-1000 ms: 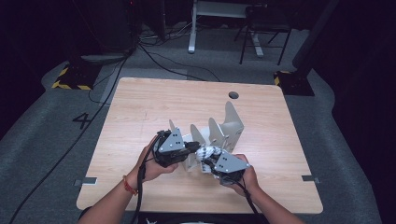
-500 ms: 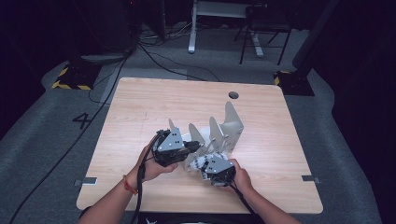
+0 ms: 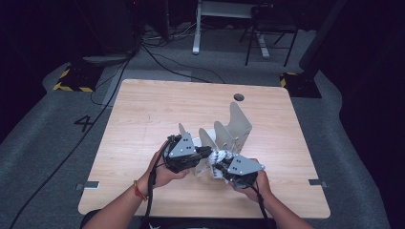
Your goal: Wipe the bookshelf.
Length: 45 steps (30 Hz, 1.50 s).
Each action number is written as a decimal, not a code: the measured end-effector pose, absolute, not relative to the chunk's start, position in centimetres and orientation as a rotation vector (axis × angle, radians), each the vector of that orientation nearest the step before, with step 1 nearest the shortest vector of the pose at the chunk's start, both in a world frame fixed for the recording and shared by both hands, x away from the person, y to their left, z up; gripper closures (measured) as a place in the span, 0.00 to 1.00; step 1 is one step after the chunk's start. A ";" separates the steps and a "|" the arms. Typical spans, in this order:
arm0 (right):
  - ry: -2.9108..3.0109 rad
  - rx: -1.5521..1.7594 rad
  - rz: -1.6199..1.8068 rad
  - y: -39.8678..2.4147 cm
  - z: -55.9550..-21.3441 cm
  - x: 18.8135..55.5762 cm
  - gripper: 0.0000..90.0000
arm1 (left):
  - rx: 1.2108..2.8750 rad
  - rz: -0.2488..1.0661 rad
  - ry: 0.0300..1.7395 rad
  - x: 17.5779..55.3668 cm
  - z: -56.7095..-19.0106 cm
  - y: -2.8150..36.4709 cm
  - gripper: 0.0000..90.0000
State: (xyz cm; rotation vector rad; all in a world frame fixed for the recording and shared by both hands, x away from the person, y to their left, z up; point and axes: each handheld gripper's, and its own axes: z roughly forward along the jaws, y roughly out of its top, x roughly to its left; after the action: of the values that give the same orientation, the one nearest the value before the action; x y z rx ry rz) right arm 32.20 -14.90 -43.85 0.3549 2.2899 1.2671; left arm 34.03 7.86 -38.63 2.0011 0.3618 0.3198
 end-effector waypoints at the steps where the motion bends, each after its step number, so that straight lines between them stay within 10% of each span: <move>1: 2.303 0.330 1.279 -14.4 -43.9 31.8 0.89 | 2.003 0.321 0.357 34.0 -38.6 7.8 0.93; 14: 2.434 0.280 1.120 -12.1 -47.9 31.7 0.90 | 1.998 0.321 0.360 33.9 -38.7 7.5 0.93; 33: 2.186 0.432 1.287 -18.1 -42.6 32.8 0.90 | 1.995 0.334 0.356 33.9 -38.7 7.2 0.93; 45: 2.438 0.513 1.069 -17.0 -48.7 35.6 0.89 | 1.991 0.343 0.364 33.9 -38.8 7.2 0.94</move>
State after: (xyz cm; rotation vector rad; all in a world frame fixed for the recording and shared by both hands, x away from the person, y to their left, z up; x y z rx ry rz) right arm 35.57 -17.02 -48.67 0.5130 2.4383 1.0692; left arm 33.94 7.24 -38.77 1.9908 0.3642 0.3431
